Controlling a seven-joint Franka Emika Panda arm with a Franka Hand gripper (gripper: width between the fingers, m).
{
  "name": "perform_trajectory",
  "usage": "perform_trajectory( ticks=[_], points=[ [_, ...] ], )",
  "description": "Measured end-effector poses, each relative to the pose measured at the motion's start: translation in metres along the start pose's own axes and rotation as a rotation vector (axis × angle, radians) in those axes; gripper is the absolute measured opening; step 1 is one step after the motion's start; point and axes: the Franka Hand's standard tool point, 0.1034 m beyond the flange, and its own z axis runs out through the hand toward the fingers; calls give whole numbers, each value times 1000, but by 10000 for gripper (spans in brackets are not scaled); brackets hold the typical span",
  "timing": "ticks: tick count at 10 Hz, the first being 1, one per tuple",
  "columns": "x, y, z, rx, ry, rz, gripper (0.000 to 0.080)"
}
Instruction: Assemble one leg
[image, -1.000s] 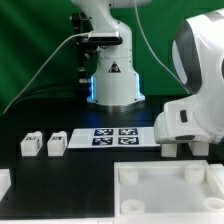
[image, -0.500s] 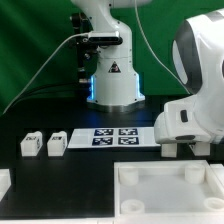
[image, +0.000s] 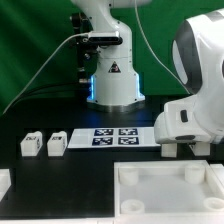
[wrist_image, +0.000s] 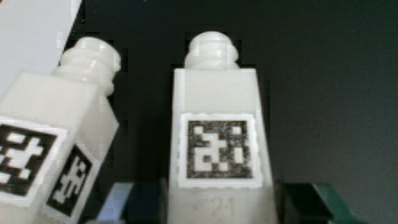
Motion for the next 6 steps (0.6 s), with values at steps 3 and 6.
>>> perform_trajectory(
  ticks=[3, 6],
  points=[
    [0, 6, -27, -18, 53, -35, 290],
    [-19, 20, -113, 0, 226, -92, 291]
  ],
)
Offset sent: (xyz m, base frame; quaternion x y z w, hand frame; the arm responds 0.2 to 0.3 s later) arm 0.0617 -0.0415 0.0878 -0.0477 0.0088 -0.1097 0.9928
